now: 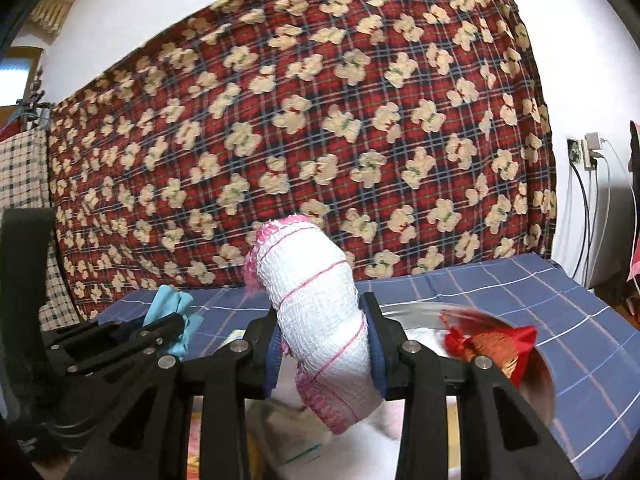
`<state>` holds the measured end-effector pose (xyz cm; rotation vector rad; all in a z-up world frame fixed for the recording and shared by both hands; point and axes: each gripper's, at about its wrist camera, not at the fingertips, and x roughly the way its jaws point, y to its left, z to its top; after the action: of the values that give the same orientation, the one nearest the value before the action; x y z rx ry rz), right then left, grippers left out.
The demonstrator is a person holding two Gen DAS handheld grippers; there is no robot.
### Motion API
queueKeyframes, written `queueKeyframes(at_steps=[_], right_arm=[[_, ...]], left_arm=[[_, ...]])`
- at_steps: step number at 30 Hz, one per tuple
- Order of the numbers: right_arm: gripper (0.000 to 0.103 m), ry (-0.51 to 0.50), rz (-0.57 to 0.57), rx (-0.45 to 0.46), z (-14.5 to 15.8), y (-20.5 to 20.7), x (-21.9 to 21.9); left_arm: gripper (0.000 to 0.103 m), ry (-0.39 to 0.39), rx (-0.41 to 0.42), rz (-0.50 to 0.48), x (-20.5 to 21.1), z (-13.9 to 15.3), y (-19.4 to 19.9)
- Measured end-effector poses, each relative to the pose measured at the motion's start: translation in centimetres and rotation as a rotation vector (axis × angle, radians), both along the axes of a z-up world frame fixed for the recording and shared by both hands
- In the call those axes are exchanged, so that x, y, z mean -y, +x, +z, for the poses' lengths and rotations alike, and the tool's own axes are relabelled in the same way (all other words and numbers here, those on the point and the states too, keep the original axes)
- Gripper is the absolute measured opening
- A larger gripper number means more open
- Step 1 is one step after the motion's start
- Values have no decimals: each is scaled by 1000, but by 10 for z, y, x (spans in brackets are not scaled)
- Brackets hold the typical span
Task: Organize soft objects
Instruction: 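Lower both held items into the metal tin and open both grippers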
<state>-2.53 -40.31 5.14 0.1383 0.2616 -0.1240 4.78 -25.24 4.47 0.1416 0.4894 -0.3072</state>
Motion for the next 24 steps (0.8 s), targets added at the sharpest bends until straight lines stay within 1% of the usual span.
queueKeyframes(at_steps=[6, 11, 14, 18, 24], right_arm=[[39, 4, -36, -53, 13, 10, 35], [39, 5, -65, -101, 21, 16, 63], [39, 8, -66, -156, 16, 25, 75], [39, 26, -55, -234, 3, 36, 86], [39, 41, -50, -294, -12, 43, 95]], left_arm=[[9, 27, -96, -74, 30, 2, 13], [9, 70, -128, -113, 56, 0, 17], [9, 99, -133, -128, 71, -2, 18], [9, 113, -150, -153, 86, -6, 19], [9, 141, -171, -187, 105, -15, 16]])
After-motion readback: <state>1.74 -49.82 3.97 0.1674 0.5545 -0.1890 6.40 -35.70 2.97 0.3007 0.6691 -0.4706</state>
